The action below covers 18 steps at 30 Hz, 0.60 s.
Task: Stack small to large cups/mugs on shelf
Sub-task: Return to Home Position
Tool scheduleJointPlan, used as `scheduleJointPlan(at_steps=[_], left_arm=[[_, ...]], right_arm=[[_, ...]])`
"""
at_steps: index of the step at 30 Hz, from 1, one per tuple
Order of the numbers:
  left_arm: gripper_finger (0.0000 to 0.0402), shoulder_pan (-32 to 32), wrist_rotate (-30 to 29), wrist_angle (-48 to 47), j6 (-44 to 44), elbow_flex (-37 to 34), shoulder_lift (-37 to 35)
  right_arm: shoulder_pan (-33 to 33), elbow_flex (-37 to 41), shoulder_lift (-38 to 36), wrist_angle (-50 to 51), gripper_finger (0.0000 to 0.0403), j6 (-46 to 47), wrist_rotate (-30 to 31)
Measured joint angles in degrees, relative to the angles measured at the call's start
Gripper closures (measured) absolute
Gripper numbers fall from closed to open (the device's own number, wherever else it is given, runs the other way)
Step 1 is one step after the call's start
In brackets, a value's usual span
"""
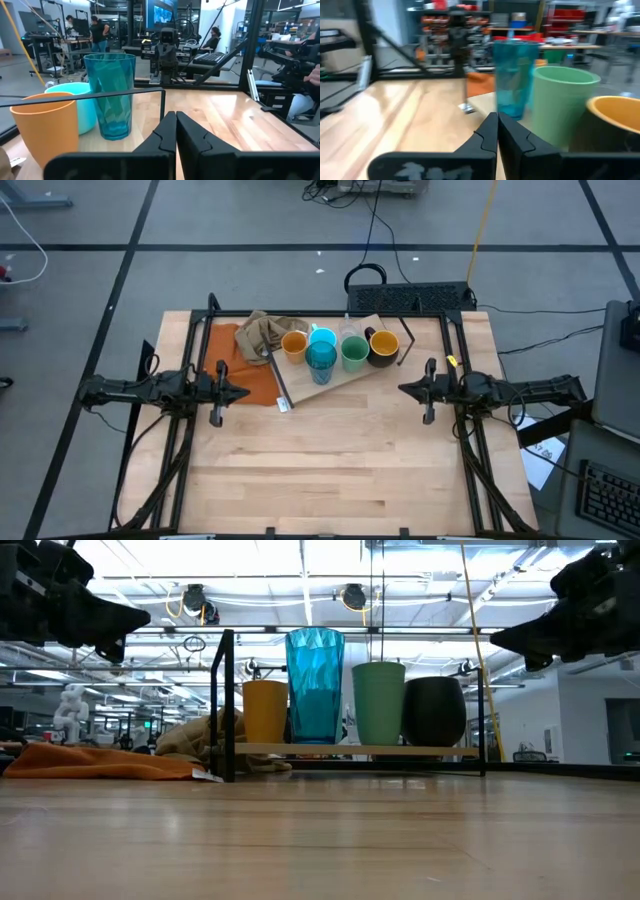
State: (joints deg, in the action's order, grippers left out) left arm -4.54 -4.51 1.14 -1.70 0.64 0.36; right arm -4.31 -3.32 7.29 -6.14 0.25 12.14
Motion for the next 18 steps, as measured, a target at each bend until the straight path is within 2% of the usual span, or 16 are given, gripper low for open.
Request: scheduleJointPlan(at_steps=[4,8,18], left_arm=[[0.0399,0.0,0.0,0.0,-0.4,0.0,0.0],[0.0390,0.0,0.0,-0.1,-0.6,0.0,0.0],[0.0397,0.0,-0.1,-0.2,-0.8,0.0,0.0]], right_arm=[[-0.3,0.0,-2.1,1.0,0.0403,0.0,-4.5],[-1.1,0.0,-4.2,0.8,0.0403,0.4,-10.2],[-1.1,0.0,-4.7,2.2,0.0403,2.1,-10.9]])
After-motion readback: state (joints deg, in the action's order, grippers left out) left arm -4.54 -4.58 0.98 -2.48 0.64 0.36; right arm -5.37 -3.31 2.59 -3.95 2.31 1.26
